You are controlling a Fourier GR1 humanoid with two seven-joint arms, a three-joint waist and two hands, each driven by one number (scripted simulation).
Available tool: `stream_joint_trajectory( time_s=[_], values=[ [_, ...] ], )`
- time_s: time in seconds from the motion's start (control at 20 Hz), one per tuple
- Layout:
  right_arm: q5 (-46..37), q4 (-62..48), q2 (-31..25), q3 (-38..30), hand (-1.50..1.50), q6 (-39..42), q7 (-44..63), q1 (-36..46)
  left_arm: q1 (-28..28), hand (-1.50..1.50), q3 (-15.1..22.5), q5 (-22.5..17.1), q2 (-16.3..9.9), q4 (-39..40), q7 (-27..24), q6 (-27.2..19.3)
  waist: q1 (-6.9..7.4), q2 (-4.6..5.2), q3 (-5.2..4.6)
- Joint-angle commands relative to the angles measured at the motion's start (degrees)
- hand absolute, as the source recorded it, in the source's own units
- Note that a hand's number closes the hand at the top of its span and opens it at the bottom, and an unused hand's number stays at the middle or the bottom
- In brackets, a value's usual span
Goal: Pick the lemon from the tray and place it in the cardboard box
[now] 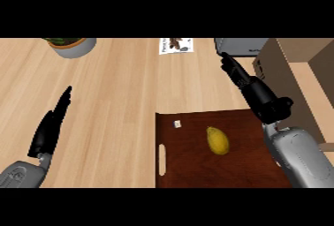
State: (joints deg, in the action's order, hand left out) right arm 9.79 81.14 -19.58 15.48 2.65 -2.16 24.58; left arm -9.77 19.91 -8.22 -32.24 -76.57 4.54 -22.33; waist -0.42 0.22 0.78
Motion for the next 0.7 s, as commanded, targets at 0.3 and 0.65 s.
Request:
stream_joint_trajectory(
  time_s=[0.3, 0.65],
  values=[
    [-3.8, 6.4, -21.5, -10.3, -1.50, 10.0, -3.3, 3.1, -4.6, 0.00, 1.1, -2.1, -0.3, -9.2, -9.6, 10.4, -2.20, -0.77, -1.03],
    [-9.7, 3.7, -21.7, -13.1, -1.50, 13.6, -30.2, -10.0, -4.4, 0.00, -2.2, -5.3, -1.8, -9.8, -11.9, 17.7, 0.23, -0.29, -0.70]
  ],
)
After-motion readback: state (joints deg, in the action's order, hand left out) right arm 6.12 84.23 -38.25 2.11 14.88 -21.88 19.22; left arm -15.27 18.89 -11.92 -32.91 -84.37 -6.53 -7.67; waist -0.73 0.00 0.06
